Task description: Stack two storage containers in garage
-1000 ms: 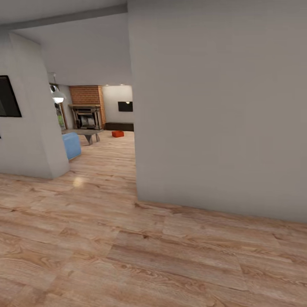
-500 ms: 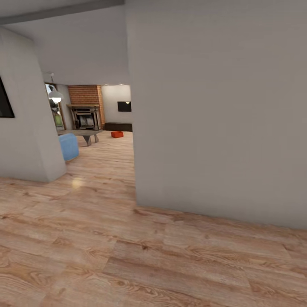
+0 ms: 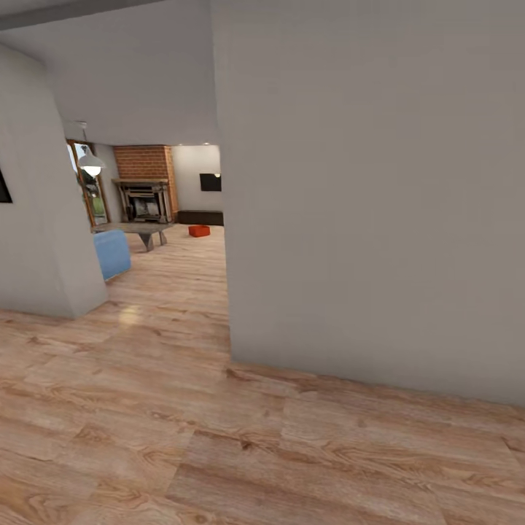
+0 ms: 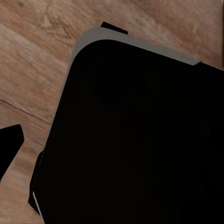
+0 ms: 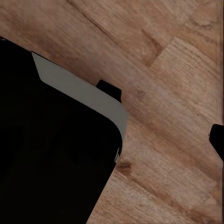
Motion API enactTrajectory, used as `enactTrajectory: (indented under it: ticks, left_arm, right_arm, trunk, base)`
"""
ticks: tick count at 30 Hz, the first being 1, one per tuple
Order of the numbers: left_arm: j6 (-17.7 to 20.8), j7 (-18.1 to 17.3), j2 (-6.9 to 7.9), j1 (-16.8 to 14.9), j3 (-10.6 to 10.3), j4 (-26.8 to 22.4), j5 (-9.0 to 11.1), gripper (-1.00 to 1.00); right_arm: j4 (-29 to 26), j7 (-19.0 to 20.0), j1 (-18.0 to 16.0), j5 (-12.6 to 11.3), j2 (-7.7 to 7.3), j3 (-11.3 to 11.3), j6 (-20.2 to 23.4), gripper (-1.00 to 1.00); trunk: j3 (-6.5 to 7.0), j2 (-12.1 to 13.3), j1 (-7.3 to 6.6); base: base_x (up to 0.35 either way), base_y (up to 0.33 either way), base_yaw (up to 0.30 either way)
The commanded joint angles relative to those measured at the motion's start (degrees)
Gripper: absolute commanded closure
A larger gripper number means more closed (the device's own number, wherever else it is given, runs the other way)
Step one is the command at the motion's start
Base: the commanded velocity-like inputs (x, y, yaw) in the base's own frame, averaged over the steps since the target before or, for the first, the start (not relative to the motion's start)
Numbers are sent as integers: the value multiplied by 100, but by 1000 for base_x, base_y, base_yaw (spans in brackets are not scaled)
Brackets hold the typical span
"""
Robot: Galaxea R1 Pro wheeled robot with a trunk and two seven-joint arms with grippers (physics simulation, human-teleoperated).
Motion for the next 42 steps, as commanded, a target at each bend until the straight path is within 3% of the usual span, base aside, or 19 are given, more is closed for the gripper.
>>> enactTrajectory:
  ticks: [1,19,42]
  left_arm:
    - [-11,5,2,-1,-4,-3,20,-100]
    - [-10,6,2,-1,-4,-3,20,-100]
    - [-11,7,-5,-1,-4,-3,20,-100]
  right_arm:
    - [18,-25,-7,34,2,2,-32,-100]
    - [18,-31,-7,11,-4,-4,-62,-100]
    - [18,-34,-7,7,-21,-7,-71,-100]
  trunk:
    - [-6,-3,3]
    - [-6,-3,3]
    - [-6,-3,3]
  base:
    - [325,0,0]
    - [325,0,17]
    - [325,0,260]
